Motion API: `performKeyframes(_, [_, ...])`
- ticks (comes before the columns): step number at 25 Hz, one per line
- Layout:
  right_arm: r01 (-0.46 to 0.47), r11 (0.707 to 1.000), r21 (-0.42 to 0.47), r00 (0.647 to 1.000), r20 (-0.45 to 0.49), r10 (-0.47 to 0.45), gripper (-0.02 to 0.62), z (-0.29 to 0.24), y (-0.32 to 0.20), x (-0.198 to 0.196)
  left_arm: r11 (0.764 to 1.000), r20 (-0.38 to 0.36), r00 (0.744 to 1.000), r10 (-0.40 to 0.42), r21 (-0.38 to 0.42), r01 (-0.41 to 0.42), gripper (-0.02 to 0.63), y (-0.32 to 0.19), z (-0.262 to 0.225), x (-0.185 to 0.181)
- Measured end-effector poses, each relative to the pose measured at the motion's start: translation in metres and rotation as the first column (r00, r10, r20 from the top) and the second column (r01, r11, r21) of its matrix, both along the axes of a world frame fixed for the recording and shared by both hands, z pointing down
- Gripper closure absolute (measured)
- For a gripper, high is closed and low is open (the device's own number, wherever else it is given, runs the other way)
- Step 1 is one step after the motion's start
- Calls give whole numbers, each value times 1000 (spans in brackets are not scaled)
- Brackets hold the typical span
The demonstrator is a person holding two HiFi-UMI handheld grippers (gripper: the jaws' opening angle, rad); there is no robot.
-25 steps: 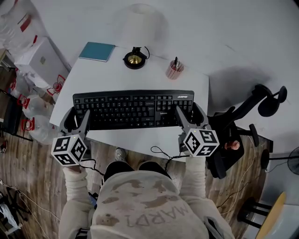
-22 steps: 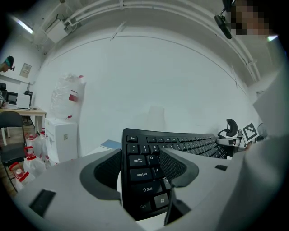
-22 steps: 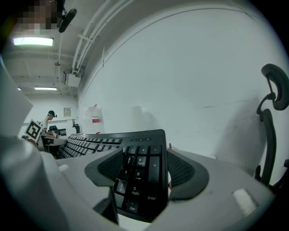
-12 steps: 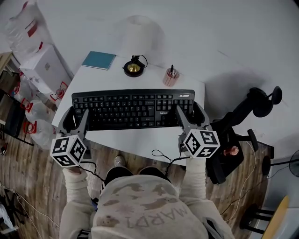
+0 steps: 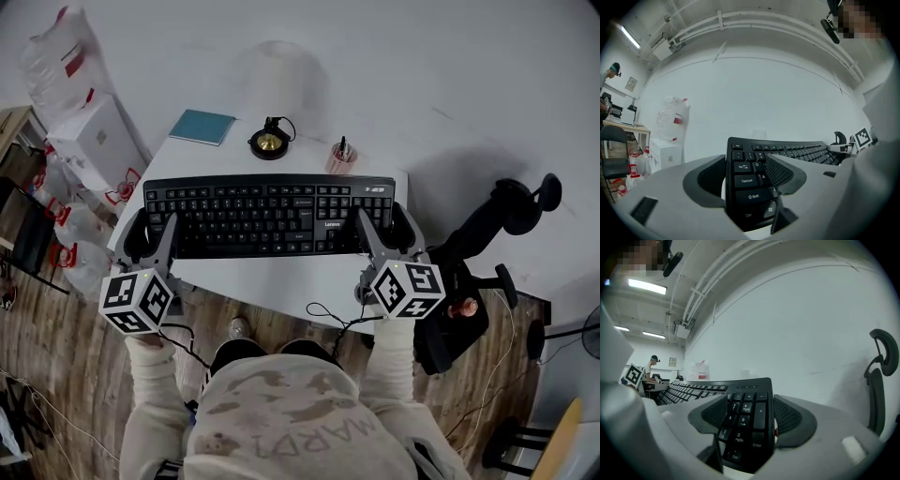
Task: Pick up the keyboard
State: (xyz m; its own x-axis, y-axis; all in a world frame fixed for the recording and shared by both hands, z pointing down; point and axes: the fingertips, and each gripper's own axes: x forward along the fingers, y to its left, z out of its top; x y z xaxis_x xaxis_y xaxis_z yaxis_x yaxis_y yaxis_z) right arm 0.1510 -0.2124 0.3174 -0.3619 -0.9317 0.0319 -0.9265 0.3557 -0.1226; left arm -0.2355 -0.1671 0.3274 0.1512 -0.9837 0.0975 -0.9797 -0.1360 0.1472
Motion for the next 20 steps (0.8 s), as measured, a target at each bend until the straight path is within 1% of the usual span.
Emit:
performKeyframes(11, [-4,998,62,1000,4,4,278,-23,13,0,998,3,1000,-16,63,16,345,12,-23,-1])
performKeyframes(17, [2,996,88,1000,12,-3,278,-38,22,10,994,8,999,-35,100,34,345,23,-41,10])
performKeyframes(20, [3,995,103,1000,12,-4,278,-41,26,9,992,3,999,-48,116,47,345,27,-44,9])
